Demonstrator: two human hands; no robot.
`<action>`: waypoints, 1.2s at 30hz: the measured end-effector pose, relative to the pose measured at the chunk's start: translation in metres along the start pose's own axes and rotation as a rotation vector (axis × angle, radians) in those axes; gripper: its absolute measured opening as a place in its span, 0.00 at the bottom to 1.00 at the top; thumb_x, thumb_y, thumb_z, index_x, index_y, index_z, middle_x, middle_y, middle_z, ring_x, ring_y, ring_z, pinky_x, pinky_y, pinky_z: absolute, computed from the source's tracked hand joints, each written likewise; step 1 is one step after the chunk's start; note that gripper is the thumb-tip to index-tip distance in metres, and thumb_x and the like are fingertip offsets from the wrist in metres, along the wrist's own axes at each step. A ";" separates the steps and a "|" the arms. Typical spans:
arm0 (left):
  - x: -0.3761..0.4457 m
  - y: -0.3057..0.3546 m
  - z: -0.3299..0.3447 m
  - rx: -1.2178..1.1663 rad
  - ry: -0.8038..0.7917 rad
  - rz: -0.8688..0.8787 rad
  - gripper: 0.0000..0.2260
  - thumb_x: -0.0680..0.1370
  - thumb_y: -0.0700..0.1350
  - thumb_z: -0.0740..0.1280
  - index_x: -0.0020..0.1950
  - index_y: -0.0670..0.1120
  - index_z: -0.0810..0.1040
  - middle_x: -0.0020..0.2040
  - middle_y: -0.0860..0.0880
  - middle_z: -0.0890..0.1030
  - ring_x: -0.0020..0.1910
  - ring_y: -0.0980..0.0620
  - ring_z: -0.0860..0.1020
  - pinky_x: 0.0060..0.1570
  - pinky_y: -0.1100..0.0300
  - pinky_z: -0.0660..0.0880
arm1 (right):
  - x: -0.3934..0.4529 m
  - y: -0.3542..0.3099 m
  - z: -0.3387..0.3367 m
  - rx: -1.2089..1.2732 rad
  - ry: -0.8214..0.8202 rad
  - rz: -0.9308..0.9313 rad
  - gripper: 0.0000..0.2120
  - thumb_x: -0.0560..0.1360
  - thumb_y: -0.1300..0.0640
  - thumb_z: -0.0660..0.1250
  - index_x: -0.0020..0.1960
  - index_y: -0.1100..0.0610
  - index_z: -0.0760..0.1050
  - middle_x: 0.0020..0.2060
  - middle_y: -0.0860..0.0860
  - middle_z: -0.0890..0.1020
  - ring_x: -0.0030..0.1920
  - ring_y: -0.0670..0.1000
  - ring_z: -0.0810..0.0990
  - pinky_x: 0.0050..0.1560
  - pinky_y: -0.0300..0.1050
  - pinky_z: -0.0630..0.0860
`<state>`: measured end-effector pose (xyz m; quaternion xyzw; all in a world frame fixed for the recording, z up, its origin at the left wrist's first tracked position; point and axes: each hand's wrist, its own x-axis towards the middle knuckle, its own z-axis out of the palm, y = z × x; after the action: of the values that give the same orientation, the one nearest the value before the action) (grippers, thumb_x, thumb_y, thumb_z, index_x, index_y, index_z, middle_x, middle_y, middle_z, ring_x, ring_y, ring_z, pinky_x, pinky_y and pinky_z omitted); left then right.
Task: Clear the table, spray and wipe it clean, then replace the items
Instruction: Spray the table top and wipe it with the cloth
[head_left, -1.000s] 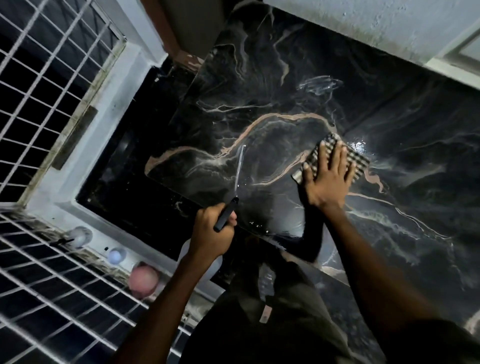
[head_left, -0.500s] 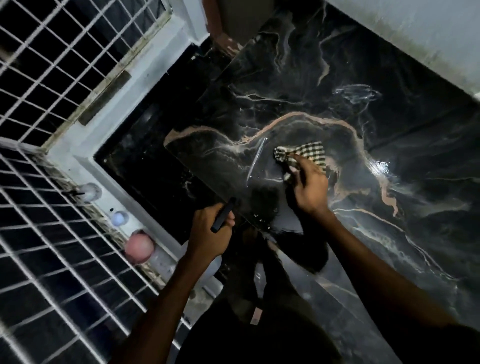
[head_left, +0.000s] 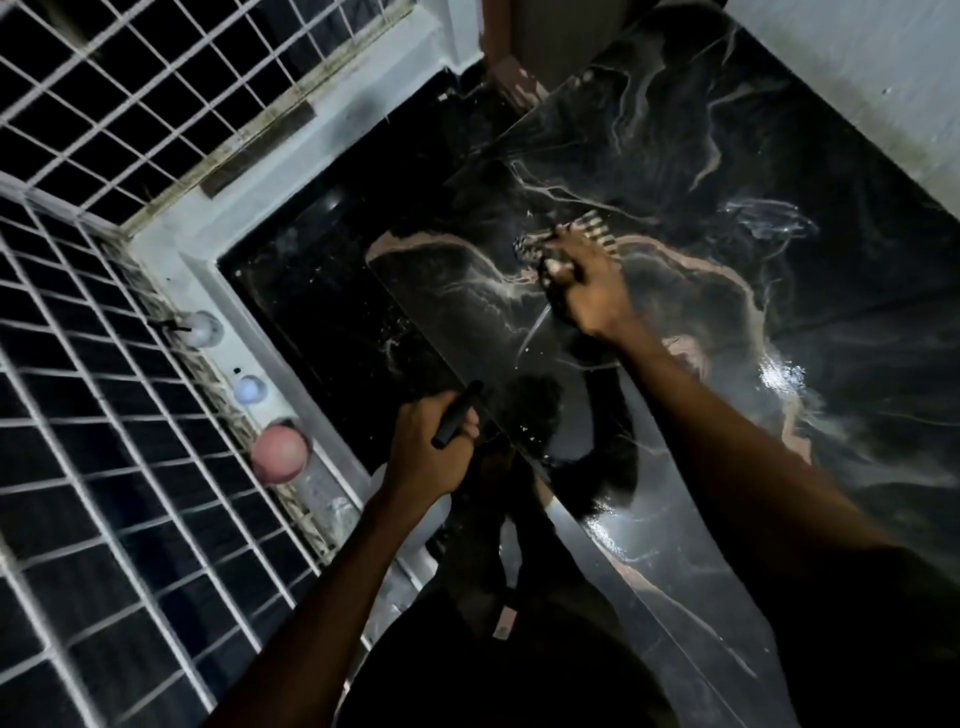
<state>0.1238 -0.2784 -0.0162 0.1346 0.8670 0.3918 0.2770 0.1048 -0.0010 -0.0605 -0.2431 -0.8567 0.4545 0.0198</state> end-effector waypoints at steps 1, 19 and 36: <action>0.001 0.000 -0.001 0.000 0.002 -0.005 0.04 0.69 0.39 0.65 0.39 0.44 0.80 0.34 0.50 0.82 0.33 0.47 0.82 0.38 0.43 0.84 | -0.001 0.003 0.013 -0.126 -0.031 -0.020 0.17 0.81 0.61 0.65 0.70 0.58 0.77 0.77 0.58 0.70 0.80 0.57 0.64 0.81 0.48 0.51; -0.013 0.004 -0.006 0.017 0.078 -0.021 0.07 0.70 0.42 0.65 0.41 0.39 0.80 0.37 0.41 0.84 0.40 0.39 0.84 0.44 0.44 0.82 | -0.213 -0.016 0.131 0.479 0.034 0.155 0.14 0.80 0.56 0.66 0.60 0.62 0.84 0.58 0.57 0.85 0.63 0.58 0.81 0.66 0.63 0.74; -0.030 -0.011 -0.033 0.010 0.010 0.016 0.06 0.70 0.41 0.63 0.40 0.42 0.79 0.35 0.46 0.82 0.31 0.44 0.80 0.38 0.45 0.83 | -0.160 -0.042 0.030 1.545 0.598 0.426 0.13 0.83 0.68 0.58 0.44 0.59 0.76 0.35 0.50 0.83 0.38 0.48 0.83 0.42 0.44 0.83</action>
<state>0.1287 -0.3190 0.0041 0.1411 0.8693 0.3902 0.2687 0.2213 -0.1131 -0.0154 -0.4268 -0.2012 0.8218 0.3193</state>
